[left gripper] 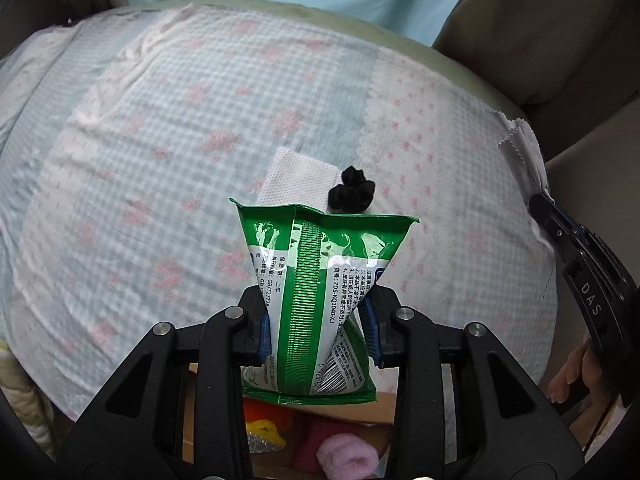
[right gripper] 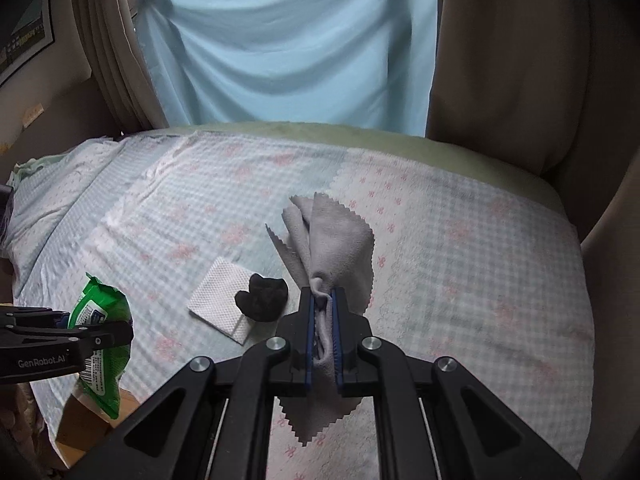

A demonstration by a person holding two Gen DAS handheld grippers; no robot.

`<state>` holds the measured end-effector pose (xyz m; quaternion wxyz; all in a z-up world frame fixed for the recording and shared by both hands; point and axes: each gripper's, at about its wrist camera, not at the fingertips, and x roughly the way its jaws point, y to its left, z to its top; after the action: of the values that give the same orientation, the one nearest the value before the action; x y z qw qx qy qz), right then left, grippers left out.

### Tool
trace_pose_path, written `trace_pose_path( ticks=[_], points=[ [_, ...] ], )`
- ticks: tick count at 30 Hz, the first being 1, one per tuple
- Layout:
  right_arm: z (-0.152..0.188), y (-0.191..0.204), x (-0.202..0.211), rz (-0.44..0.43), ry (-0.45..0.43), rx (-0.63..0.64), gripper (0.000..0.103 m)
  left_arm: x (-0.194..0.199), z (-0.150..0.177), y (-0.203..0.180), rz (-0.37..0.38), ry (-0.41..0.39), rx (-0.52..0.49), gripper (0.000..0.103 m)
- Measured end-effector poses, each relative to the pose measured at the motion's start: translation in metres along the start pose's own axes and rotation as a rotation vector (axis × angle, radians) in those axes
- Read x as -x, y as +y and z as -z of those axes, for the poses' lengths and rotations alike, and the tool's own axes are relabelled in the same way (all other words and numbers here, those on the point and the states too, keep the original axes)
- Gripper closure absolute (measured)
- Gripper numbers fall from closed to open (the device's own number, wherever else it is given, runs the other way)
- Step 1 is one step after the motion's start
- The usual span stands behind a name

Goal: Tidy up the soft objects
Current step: 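Carry the wipes pack and grey cloth over the box with both tools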

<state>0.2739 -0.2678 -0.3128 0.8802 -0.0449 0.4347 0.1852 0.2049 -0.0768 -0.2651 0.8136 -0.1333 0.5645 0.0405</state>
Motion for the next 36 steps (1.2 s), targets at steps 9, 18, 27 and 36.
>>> trace_pose_path(
  ticks=[9,18,27,36],
  points=[
    [-0.011,0.024,0.129,0.038,-0.076,-0.047,0.096,0.104,0.033,0.003,0.037,-0.083,-0.088,0.071],
    [0.024,0.07,0.226,0.069,-0.076,-0.122,0.096,0.154,0.082,0.03,0.099,-0.068,-0.213,0.071],
    [0.085,0.133,0.264,0.132,-0.037,-0.285,0.096,0.154,0.131,0.053,0.169,0.015,-0.383,0.071],
    [0.12,0.179,0.245,0.144,0.041,-0.38,0.096,0.119,0.145,0.072,0.191,0.098,-0.454,0.071]
  ],
)
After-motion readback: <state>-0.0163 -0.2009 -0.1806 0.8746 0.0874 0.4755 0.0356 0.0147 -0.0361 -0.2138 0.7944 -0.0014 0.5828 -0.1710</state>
